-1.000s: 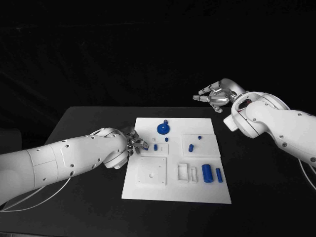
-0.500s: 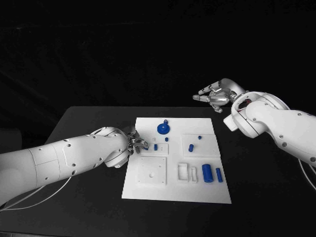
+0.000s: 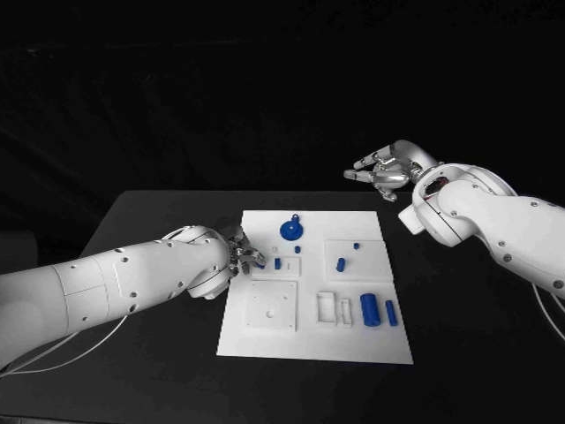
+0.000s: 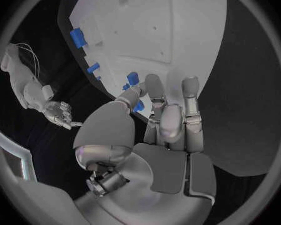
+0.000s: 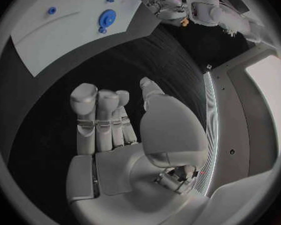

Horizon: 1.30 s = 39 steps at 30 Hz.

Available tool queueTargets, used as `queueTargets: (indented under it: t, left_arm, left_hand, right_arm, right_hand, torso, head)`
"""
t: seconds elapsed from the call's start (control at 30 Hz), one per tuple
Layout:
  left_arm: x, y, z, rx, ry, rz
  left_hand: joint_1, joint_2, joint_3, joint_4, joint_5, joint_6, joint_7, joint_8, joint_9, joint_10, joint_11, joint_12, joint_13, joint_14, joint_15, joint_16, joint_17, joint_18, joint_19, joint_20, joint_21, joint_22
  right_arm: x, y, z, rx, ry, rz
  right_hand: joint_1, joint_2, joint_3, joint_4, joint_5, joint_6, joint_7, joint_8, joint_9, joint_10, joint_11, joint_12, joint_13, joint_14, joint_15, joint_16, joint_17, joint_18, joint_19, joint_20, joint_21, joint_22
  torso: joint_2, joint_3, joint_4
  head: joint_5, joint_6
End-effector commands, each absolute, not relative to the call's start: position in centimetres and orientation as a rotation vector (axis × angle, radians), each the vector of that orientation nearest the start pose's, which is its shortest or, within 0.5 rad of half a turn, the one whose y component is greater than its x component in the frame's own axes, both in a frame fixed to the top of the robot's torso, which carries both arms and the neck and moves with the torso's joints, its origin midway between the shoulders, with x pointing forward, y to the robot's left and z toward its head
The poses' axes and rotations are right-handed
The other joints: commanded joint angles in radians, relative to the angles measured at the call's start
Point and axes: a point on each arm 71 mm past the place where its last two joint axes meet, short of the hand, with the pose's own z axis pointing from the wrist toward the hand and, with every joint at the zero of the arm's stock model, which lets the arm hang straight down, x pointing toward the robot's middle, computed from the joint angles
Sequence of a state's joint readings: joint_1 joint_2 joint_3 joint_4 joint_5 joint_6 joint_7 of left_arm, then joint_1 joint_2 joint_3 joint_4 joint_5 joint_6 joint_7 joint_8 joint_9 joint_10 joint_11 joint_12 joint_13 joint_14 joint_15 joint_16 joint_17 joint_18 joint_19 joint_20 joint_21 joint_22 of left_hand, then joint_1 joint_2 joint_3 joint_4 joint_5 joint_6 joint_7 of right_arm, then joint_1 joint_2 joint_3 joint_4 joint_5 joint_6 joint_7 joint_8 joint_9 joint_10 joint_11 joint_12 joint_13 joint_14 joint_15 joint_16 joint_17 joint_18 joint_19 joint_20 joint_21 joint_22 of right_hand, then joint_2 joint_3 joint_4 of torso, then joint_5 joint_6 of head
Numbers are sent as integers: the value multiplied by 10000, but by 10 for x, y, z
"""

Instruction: Assemble the parts on the task board

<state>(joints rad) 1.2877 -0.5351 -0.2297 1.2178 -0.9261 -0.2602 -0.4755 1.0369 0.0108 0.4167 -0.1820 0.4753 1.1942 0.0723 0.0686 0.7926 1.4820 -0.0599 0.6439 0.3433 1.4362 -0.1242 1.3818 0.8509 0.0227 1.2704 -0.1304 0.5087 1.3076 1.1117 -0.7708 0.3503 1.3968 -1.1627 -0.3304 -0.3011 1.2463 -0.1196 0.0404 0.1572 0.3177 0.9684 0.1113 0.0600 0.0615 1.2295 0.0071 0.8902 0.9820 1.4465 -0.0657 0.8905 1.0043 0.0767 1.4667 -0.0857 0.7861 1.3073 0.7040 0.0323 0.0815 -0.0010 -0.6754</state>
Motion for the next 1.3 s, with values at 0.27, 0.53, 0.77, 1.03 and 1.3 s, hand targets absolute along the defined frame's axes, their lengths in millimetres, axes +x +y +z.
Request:
queueTargets:
  t: [0.27, 0.53, 0.77, 1.03, 1.3]
  left_arm:
    - [516, 144, -259, -3539, 21834, -4153]
    - [515, 141, -259, -3434, 21869, -4193]
    - [515, 140, -259, -3314, 21775, -4146]
    - [516, 139, -258, -3118, 21690, -4063]
    - [517, 138, -257, -3056, 21625, -4083]
  left_hand:
    - [50, 167, -98, 97, -145, 2256, -1260, 53, 940, 337, -267, 226, -799, 39, -40, 27, 73, 270, -36, 135, 101, 193]
    - [49, 210, -219, 156, -403, 2337, -1338, 191, 1922, 338, -286, 425, -1373, 58, -38, 52, 230, 354, -46, 232, 120, 191]
    - [97, 229, -334, 231, -582, 2404, -1356, 98, 2491, 345, -272, 571, -1650, 66, -26, 55, 302, 441, -44, 321, 112, 187]
    - [100, 221, -326, 211, -525, 2427, -1373, 113, 2959, 334, -269, 682, -1810, 80, -22, 96, 388, 497, -43, 377, 130, 192]
    - [137, 279, -517, 286, -1200, 2530, -1400, 150, 3295, 338, -254, 777, -1905, 91, -8, 128, 469, 574, -48, 476, 132, 187]
  right_arm:
    - [540, -236, -109, 4977, 15423, 7111]
    - [540, -237, -109, 4977, 15418, 7107]
    - [541, -236, -109, 4973, 15425, 7118]
    - [541, -236, -109, 4972, 15423, 7121]
    - [541, -236, -109, 4972, 15427, 7127]
  right_hand:
    - [-27, 45, -49, 0, 36, 79, 11, 18, 9, 25, -61, 25, 2, 53, -48, 44, -6, 142, 236, -27, 2, 945]
    - [-28, 49, -48, -9, 57, 80, 9, 18, 9, 25, -62, 14, -11, 54, -49, 45, -7, 140, 237, -28, 8, 946]
    - [-28, 49, -48, -9, 57, 80, 9, 18, 9, 25, -62, 14, -11, 54, -49, 45, -7, 140, 237, -28, 8, 946]
    - [-28, 49, -48, -9, 57, 80, 9, 18, 9, 25, -62, 14, -11, 54, -49, 45, -7, 140, 237, -28, 8, 946]
    - [-28, 49, -48, -9, 57, 80, 9, 18, 9, 25, -62, 14, -11, 54, -49, 45, -7, 140, 237, -28, 8, 946]
  torso:
    - [6, -3, 2]
    - [-3, -3, 10]
    - [4, 2, -1]
    - [11, 2, 3]
    - [8, 3, -4]
  head:
    - [-21, -13]
    - [-25, -16]
    - [-27, 1]
    - [-38, 17]
    - [-34, 25]
